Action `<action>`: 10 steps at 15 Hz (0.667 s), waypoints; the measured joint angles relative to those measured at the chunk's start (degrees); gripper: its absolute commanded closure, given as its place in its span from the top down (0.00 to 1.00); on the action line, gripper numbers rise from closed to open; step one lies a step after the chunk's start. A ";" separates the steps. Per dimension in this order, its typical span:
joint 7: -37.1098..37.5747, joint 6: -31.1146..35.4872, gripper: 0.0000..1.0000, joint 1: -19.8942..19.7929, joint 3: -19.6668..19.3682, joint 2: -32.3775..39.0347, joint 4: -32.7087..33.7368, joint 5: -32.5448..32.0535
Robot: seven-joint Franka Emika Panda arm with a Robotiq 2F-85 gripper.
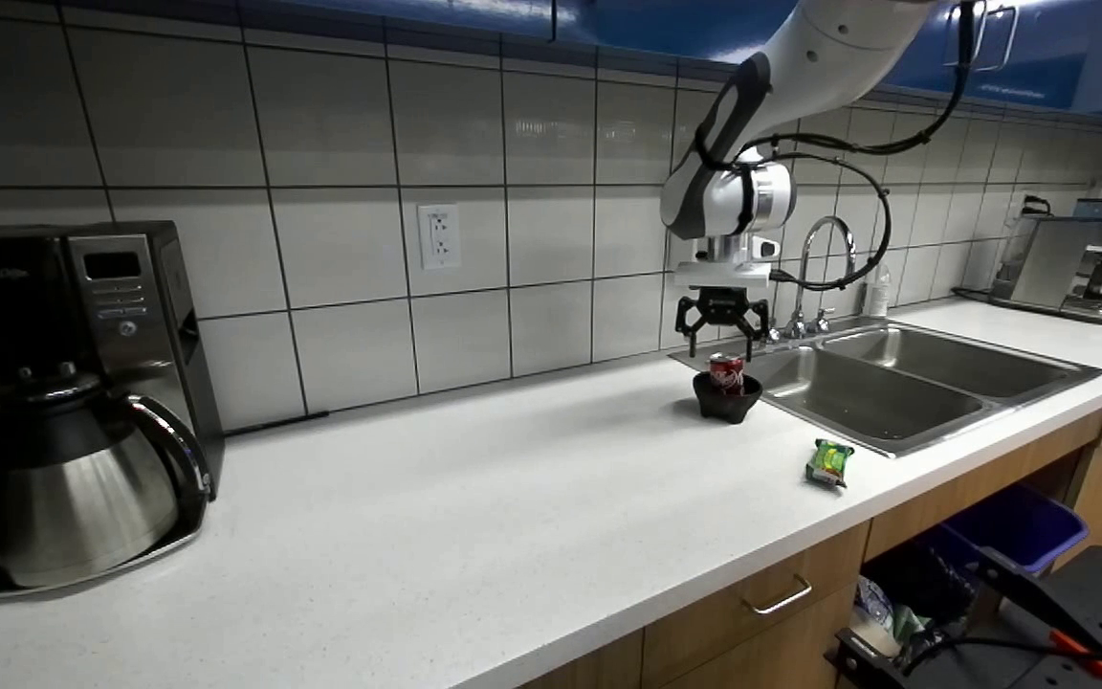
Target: Put the red can in the black bowl.
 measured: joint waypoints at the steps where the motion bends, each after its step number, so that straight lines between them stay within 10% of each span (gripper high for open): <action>1: -0.56 0.75 1.00 0.18 0.09 -1.49 -2.10 0.00; 10: -8.81 8.05 1.00 0.70 2.25 -17.14 -23.81 0.00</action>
